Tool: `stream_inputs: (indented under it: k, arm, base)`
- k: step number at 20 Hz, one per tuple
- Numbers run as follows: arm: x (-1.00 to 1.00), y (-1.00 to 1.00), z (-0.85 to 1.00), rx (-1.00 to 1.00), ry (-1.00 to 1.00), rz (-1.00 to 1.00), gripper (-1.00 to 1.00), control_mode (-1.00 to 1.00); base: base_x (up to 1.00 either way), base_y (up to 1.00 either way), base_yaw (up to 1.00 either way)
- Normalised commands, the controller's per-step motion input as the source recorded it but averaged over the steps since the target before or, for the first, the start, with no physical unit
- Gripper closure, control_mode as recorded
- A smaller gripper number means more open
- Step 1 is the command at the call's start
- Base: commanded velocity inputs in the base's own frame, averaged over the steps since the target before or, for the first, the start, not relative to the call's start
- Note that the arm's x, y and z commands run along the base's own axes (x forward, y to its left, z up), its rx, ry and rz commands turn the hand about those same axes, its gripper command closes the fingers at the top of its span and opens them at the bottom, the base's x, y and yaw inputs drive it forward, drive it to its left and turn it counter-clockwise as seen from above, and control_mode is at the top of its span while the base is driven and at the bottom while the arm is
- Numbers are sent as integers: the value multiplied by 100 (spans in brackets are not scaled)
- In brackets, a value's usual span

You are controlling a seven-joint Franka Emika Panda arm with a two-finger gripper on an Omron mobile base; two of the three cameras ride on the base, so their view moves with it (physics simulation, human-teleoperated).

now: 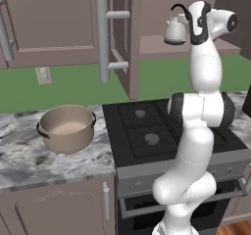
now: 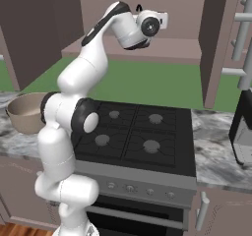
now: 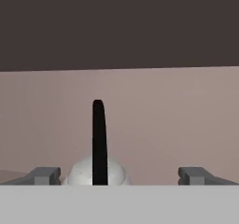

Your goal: Pick the kettle from the cabinet and place it on a stove burner. Then pick the pot from the counter and place it on another stove burner. Finally, turn both burners on.

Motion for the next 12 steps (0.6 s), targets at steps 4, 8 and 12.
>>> stream_inputs:
  k: [4, 8, 12]
  arm:
    - [4, 13, 0, 0, 0, 0, -100, -100]
    - [0, 16, 0, 0, 0, 0, -100, -100]
    - [1, 12, 0, 0, 0, 0, -100, -100]
  base:
    - [0, 0, 0]
    - [0, 0, 0]
    - [0, 0, 0]
